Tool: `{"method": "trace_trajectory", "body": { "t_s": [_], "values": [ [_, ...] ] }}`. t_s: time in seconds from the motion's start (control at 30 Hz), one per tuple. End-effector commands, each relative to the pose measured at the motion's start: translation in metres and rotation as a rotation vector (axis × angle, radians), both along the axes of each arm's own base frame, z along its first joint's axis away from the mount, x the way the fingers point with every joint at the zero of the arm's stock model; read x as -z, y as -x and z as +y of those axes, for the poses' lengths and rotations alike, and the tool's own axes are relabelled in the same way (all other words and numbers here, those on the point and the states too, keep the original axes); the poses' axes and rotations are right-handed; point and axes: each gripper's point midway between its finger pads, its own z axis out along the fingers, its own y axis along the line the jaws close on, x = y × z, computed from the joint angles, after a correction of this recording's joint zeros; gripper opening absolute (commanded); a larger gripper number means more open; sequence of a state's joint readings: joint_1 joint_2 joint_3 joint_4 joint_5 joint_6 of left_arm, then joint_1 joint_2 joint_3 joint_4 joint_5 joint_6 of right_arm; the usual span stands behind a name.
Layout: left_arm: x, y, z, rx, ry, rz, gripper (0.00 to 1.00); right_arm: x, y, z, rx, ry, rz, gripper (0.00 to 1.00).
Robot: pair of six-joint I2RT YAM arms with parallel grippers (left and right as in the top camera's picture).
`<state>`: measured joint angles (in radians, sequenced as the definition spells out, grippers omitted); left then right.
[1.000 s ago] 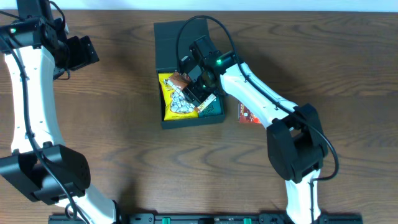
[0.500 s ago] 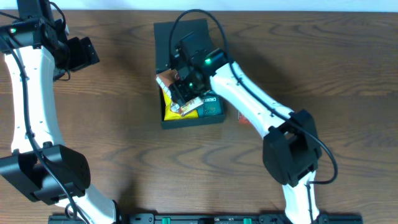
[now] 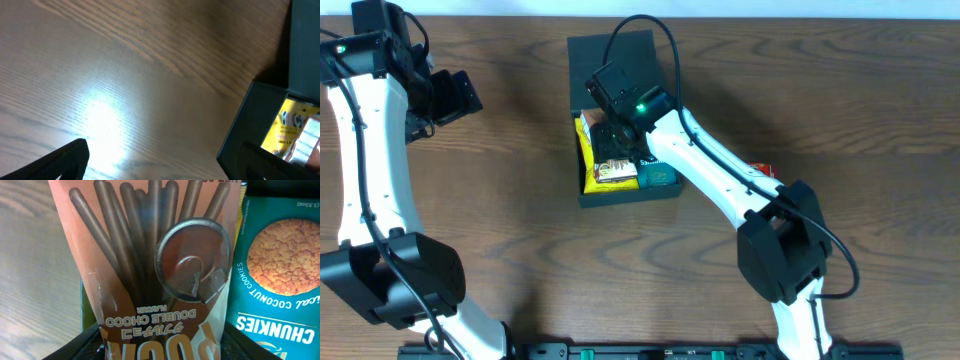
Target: Pack container
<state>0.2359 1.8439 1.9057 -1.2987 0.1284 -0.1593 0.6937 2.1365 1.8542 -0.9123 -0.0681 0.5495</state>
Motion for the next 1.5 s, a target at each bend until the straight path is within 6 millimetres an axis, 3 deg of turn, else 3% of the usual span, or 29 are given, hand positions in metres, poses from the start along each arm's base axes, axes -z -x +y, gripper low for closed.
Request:
{"method": "trace_trajectory", "body": {
  "t_s": [0.0,0.3,0.47,0.57,0.8,1.17,1.47],
  "values": [
    [0.001,0.004,0.001,-0.010,0.009,0.014,0.95,-0.006,-0.002,0.008,0.065,-0.016,-0.017,0.57],
    [0.002,0.008,0.000,-0.010,0.013,0.031,0.95,0.018,0.003,0.013,0.083,0.045,-0.013,0.57],
    [0.002,0.008,0.000,-0.010,0.013,0.033,0.95,0.045,0.009,0.016,0.069,0.082,0.026,0.74],
    [0.002,0.008,0.000,-0.010,0.013,0.032,0.95,0.049,0.010,0.017,0.067,0.086,0.030,0.80],
    [0.002,0.008,0.000,-0.010,0.013,0.033,0.95,0.035,0.005,0.032,-0.037,0.038,0.001,0.99],
    [0.002,0.008,0.000,-0.010,0.013,0.032,0.95,-0.010,0.004,0.033,-0.111,0.051,-0.026,0.99],
    [0.002,0.008,0.000,-0.010,0.013,0.032,0.95,-0.016,0.014,0.009,-0.174,0.171,-0.004,0.99]
  ]
}}
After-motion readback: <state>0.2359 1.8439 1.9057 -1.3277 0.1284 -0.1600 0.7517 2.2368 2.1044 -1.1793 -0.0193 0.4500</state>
